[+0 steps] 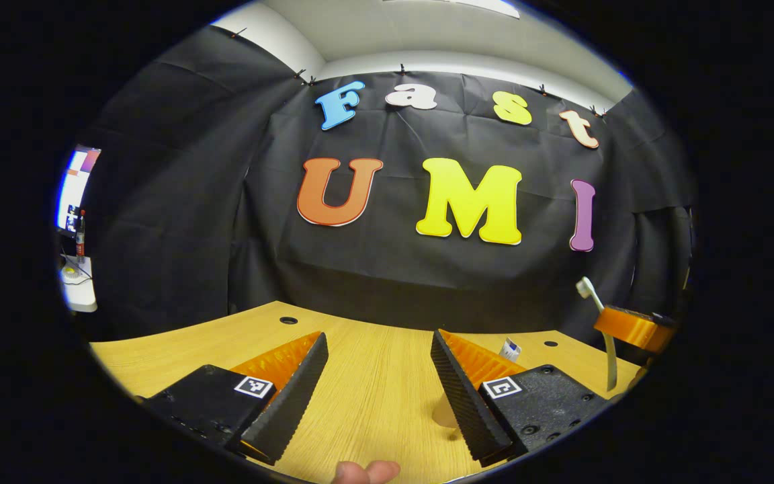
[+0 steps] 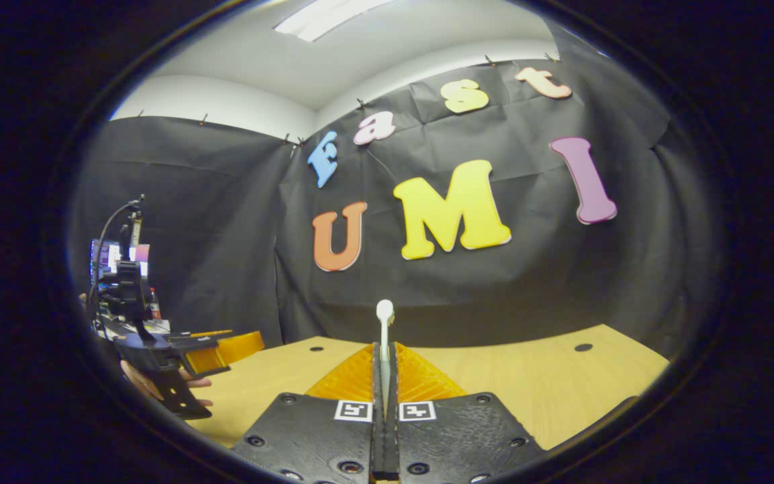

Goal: Put the toothbrush and toothpaste on the desktop into the cup, then pick up the cup and place it on the coaster on the desktop.

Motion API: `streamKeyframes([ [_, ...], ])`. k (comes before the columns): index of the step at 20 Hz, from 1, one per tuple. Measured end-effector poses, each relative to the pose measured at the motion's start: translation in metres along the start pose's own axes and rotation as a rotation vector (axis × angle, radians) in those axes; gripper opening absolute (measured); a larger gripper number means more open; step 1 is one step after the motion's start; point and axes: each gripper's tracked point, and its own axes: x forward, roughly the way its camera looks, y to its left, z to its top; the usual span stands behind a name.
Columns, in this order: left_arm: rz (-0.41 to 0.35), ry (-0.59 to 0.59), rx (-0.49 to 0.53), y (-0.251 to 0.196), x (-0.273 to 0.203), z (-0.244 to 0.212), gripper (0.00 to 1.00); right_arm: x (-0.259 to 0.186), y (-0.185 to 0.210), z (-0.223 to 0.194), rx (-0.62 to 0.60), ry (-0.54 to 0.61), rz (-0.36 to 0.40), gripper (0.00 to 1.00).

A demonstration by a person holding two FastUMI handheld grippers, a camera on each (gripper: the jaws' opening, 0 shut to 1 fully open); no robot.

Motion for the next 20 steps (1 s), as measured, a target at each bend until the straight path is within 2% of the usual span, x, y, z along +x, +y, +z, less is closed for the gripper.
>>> streamKeyframes([
  [2,0.003,0.009,0.024,0.01,-0.002,-0.002,0.97,0.038,0.024,0.002,0.098,-0.028,0.076,0.0],
  [7,-0.04,0.049,0.052,0.012,-0.003,-0.015,0.98,0.091,0.042,0.006,0.09,-0.074,0.108,0.0],
  [11,-0.038,0.059,0.041,0.017,-0.005,-0.02,0.98,0.118,0.047,-0.002,0.128,-0.093,0.112,0.02],
  [15,-0.029,0.061,0.043,0.024,-0.01,-0.022,0.98,0.138,0.048,-0.034,0.12,-0.027,0.101,0.0],
  [20,-0.031,0.071,0.046,0.024,-0.006,-0.026,0.98,0.132,0.049,-0.03,0.091,-0.035,0.113,0.0],
])
